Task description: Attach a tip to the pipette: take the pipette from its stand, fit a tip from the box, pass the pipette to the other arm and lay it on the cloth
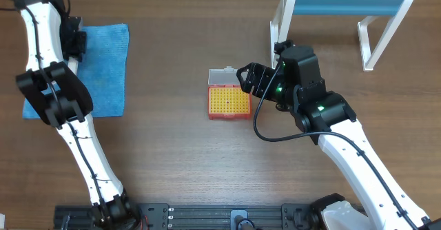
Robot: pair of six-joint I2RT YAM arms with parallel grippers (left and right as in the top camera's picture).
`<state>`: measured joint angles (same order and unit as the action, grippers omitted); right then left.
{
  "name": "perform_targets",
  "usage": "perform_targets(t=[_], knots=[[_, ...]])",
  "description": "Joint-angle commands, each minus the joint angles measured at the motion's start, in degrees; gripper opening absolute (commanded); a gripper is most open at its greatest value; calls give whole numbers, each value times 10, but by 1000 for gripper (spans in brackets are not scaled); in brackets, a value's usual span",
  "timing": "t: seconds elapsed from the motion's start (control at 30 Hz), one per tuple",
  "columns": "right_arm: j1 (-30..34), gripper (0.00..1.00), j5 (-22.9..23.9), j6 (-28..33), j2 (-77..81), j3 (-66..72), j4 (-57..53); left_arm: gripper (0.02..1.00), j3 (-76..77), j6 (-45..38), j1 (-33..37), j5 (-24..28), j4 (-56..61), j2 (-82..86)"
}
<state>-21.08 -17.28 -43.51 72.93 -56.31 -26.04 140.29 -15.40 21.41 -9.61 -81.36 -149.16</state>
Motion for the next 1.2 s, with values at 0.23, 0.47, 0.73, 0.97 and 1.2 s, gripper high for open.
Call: perform_targets(t=[0.23, 0.47, 0.73, 0.97, 1.2], knots=[[-28, 864, -4, -9, 2, -1, 3, 27, 13, -7, 3, 13, 38, -26], [-28, 864, -4, -19, 2, -1, 3, 27, 9, -3, 3, 28, 37, -31], [-28, 864, -4, -19, 2, -1, 3, 45, 8, 2, 3, 27, 33, -31], [-28, 864, -4, -19, 2, -1, 3, 875, 9, 6, 3, -19, 10, -27], [-28, 864, -4, -19, 2, -1, 5, 877, 48, 5, 3, -24, -31, 23]])
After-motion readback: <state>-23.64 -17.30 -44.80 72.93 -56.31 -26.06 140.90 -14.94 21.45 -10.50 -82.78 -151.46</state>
